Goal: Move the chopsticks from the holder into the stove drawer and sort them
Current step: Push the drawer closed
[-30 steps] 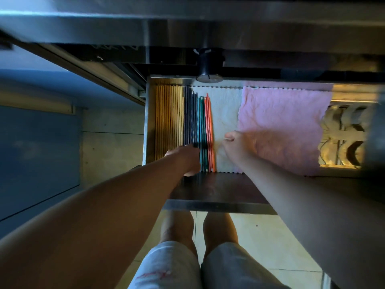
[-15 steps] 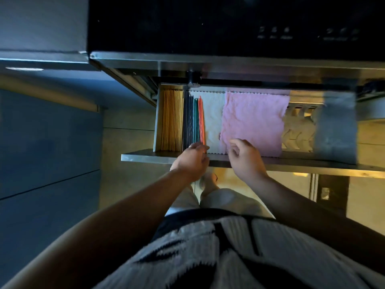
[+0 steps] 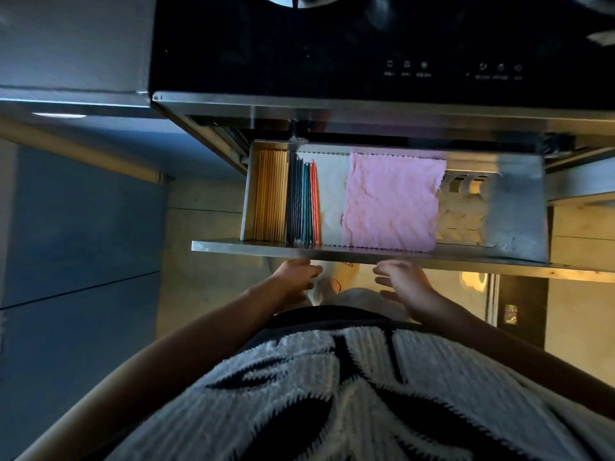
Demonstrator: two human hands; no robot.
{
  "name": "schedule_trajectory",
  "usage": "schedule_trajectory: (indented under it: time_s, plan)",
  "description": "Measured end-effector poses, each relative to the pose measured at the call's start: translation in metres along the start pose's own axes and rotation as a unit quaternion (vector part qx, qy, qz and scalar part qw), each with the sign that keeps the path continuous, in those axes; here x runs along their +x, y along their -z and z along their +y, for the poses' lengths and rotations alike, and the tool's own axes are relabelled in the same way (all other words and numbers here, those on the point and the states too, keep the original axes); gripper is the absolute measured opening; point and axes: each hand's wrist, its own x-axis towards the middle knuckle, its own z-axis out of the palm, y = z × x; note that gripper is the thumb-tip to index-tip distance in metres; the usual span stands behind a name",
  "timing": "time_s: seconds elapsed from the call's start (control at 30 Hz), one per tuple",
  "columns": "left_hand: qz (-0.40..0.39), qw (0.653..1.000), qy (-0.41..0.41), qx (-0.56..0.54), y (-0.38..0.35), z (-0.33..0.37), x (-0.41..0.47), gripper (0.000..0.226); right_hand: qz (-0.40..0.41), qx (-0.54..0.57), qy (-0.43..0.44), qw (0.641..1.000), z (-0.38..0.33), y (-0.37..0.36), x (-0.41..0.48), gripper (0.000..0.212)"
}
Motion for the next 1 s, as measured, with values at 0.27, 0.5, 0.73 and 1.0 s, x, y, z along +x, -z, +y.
schedule_trajectory:
  time_s: [0.27,0.5,0.73,1.0]
  plan:
    - [-0.049,0.978,0.065,-0.192,-0.004,0.008,-0.003,0.026,0.023,0.091,-0.062,0.994,-0.005,-0.004,0.011,0.008]
    - [-0.044,0.973,0.046,-0.222,-0.002,0.023,0.001,0.024,0.034,0.139,-0.080,0.986,-0.022,-0.002,0.020,0.019]
    - [-0.030,0.972,0.012,-0.231,-0.009,0.049,0.008,0.011,0.034,0.213,-0.099,0.972,-0.055,0.000,0.032,0.020]
    - [-0.036,0.965,-0.039,-0.257,-0.014,0.089,0.016,0.055,0.030,0.295,-0.085,0.951,-0.094,0.002,0.053,0.011]
